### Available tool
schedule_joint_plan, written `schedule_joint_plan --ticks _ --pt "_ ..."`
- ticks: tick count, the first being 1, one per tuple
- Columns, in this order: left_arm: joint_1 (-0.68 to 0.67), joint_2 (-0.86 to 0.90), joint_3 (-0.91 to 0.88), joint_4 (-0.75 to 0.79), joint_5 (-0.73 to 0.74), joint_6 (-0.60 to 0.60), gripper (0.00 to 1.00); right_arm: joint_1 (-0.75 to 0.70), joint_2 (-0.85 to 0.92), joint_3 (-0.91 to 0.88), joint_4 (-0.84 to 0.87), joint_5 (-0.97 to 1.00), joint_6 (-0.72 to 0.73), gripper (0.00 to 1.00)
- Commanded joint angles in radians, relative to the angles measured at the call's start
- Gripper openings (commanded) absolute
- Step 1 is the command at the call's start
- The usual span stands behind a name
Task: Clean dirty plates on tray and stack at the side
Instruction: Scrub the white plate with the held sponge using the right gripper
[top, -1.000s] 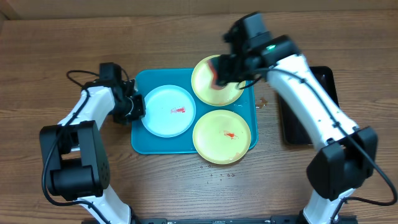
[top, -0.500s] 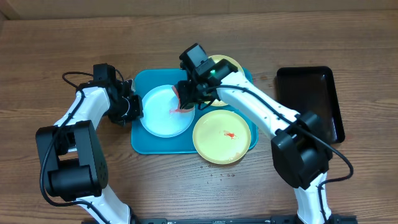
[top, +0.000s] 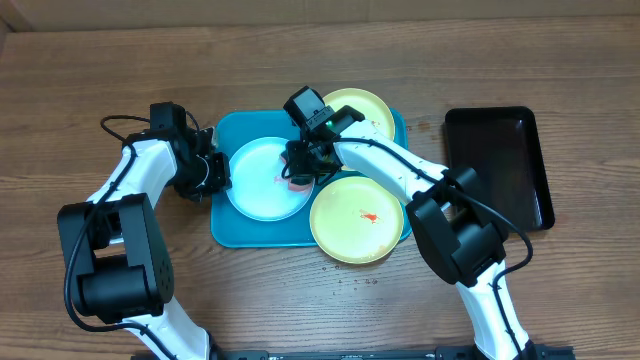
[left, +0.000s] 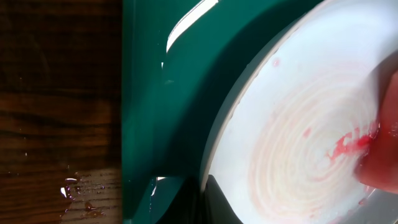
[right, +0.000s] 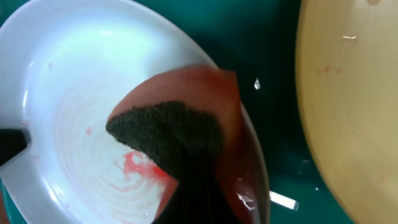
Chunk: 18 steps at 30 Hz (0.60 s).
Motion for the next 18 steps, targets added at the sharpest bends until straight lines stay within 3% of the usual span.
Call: schedule_joint_plan --ticks 1,10,18 --pt "0.0 0.01 -0.008 -0.002 0.026 0.027 0.04 0.01 0.024 0.018 -0.003 -0.035 0.018 0.04" --pt "0.0 0.01 -0.008 0.009 0.09 0.029 0.04 0.104 0.027 0.012 0.06 -0.103 0.049 0.04" --pt "0.0 0.01 -0.008 0.009 0.093 0.031 0.04 0.14 0.027 0.013 0.006 -0.106 0.05 0.04"
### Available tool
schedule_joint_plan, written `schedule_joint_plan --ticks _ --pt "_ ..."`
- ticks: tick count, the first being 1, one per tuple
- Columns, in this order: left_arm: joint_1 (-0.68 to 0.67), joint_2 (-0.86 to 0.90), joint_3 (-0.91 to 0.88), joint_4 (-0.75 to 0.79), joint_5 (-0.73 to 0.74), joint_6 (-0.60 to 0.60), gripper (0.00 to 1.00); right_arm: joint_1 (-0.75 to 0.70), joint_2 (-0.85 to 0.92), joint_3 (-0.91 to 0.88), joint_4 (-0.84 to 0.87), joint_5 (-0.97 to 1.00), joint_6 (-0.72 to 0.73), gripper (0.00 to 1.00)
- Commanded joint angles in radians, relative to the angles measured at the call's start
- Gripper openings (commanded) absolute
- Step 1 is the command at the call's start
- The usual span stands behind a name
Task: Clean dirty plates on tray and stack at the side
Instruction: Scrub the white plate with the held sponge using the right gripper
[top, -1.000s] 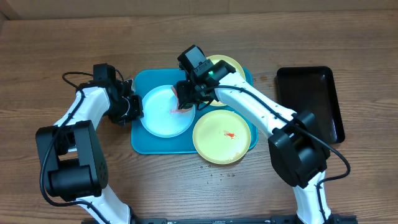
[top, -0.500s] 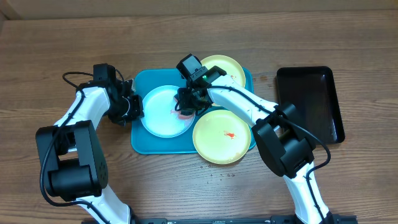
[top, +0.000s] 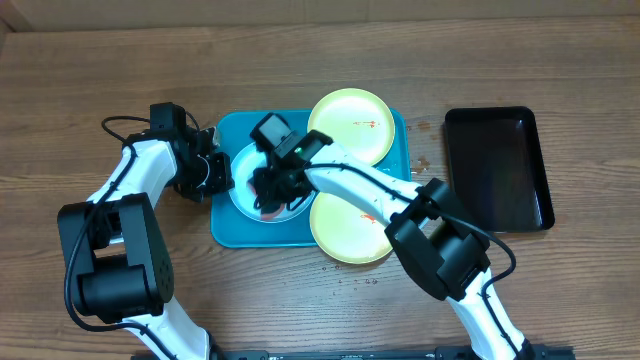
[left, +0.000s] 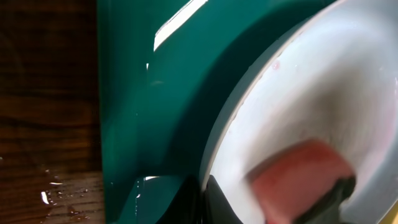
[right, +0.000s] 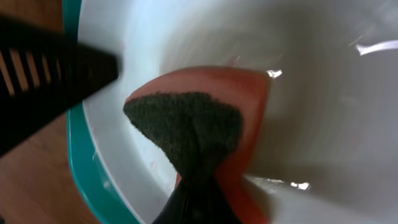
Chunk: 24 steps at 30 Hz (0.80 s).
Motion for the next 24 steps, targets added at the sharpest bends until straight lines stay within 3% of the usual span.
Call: schedule_joint_plan --ticks 1,8,13,24 --pt "0.0 0.009 -0.004 0.006 0.051 0.027 0.04 -0.014 0.021 0.013 -0.033 0.017 0.004 0.04" --pt "0.0 0.009 -0.004 0.005 0.043 0.032 0.04 -0.102 0.021 0.06 -0.113 0.114 -0.052 0.04" --pt "0.0 0.009 -0.004 0.003 0.043 0.039 0.04 -0.161 0.021 0.072 -0.064 0.145 -0.051 0.04" --pt "-0.001 0.009 -0.004 0.005 0.043 0.041 0.04 -0.137 0.047 0.072 0.056 0.019 -0.024 0.04"
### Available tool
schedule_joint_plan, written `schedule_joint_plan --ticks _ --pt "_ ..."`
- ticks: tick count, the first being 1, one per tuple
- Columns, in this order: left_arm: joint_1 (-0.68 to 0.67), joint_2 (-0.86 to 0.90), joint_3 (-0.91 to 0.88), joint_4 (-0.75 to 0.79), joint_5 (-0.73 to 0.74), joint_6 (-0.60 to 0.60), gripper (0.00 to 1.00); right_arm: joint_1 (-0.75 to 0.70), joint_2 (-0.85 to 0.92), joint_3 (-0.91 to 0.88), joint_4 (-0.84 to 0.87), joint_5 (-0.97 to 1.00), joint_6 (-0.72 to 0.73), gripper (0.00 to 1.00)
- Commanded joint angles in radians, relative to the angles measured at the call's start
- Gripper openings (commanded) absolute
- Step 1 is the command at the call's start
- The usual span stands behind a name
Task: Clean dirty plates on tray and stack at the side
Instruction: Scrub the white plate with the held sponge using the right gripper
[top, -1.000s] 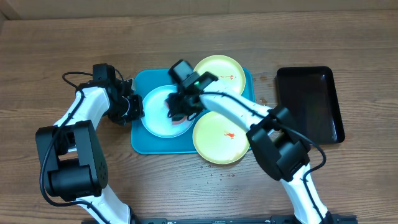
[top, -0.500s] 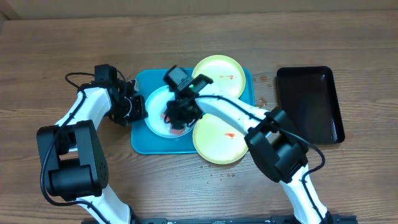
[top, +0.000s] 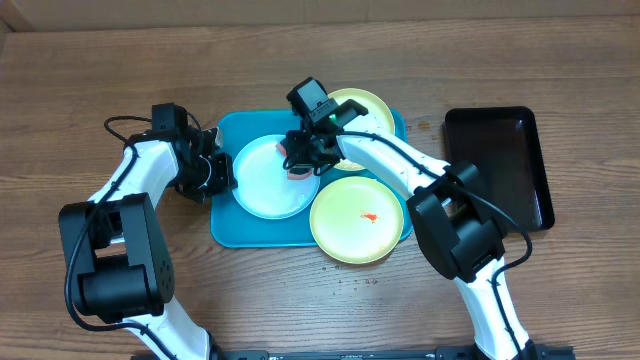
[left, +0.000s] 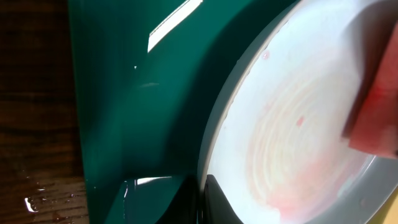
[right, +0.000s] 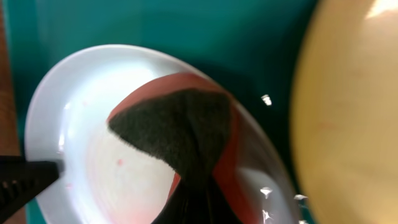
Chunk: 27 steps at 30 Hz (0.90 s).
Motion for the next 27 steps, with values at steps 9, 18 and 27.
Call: schedule_joint_plan --ticks 9,18,27 --pt "0.001 0.009 0.001 0.001 0.023 0.026 0.04 0.099 0.08 0.031 0.071 -0.291 -0.024 0.04" --pt "0.001 0.009 0.001 0.0 0.023 0.027 0.04 0.102 0.08 0.037 -0.058 -0.375 -0.113 0.04" --pt "0.002 0.009 0.001 0.011 0.003 0.026 0.04 0.079 0.08 0.141 -0.322 -0.036 -0.172 0.04"
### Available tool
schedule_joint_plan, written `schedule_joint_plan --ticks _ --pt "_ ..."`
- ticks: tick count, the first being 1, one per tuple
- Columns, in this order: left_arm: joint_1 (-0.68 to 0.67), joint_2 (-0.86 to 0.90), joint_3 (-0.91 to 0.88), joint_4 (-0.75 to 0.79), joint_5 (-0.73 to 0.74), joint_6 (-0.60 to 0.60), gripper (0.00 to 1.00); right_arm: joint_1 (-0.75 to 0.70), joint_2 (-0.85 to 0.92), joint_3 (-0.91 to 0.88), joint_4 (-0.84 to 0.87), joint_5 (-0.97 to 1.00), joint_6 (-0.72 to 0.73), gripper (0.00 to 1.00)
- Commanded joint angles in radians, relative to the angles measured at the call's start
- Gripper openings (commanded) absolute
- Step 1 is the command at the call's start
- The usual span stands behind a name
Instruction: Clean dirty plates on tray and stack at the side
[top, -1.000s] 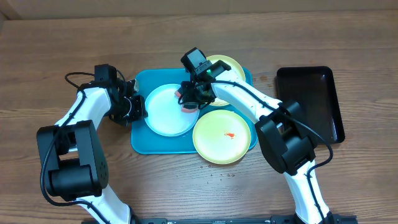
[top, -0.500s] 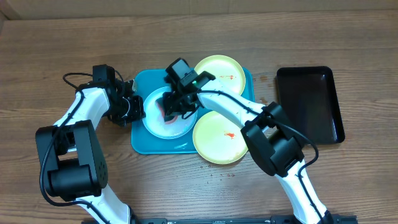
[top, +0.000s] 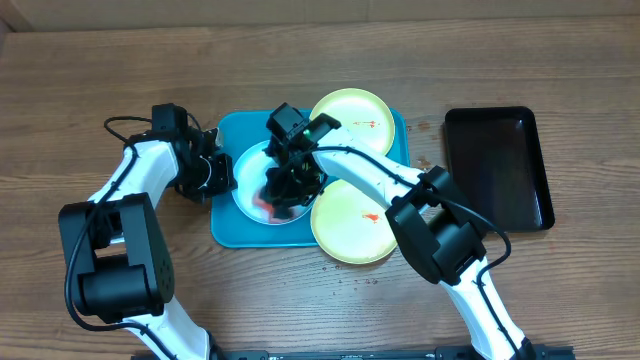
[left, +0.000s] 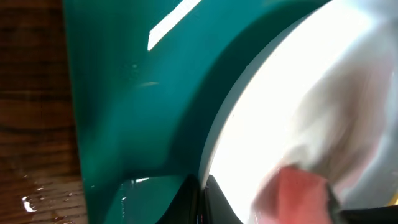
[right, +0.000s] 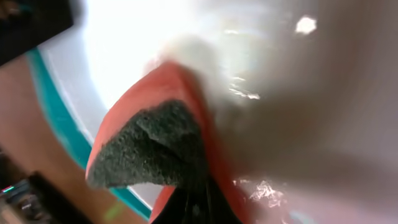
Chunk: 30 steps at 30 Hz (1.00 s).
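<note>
A white plate (top: 248, 172) lies on the teal tray (top: 225, 228). My left gripper (top: 214, 172) is shut on the plate's left rim (left: 214, 134), its jaws pinching the edge at the bottom of the left wrist view. My right gripper (top: 275, 192) is shut on a red sponge (right: 155, 118) with a dark scouring side, pressed onto the lower middle of the white plate; the sponge (left: 295, 193) also shows blurred in the left wrist view. Two yellow plates sit on the tray's right: one at the back (top: 360, 112), one at the front (top: 355, 225) with a red smear.
A black tray (top: 500, 165) lies on the wooden table to the right. Water drops wet the wood (left: 31, 199) left of the teal tray. The front yellow plate overhangs the teal tray's front edge.
My right gripper has moved with the sponge from the white plate's upper right rim to its lower middle. The left gripper still holds the rim.
The sponge was at the plate's right side beside a red smear, then at its lower left, then at the upper right rim with only faint pink rings left. Now it is at the lower middle. My left gripper held the rim throughout.
</note>
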Motion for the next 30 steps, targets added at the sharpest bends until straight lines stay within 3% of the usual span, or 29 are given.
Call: schedule_joint_plan --ticks 1,16,25,30 --pt "0.002 0.009 0.001 0.013 -0.008 0.019 0.04 -0.006 0.019 0.091 -0.067 0.229 -0.03 0.04" --pt "0.002 -0.066 0.031 -0.024 -0.045 0.019 0.04 -0.053 0.016 0.637 -0.359 0.287 -0.032 0.04" --pt "-0.001 -0.282 0.033 -0.037 -0.068 0.02 0.04 -0.243 0.015 0.962 -0.547 0.278 -0.018 0.04" --pt "-0.02 -0.384 0.033 -0.075 -0.22 0.019 0.04 -0.36 0.015 0.984 -0.578 0.259 -0.003 0.04"
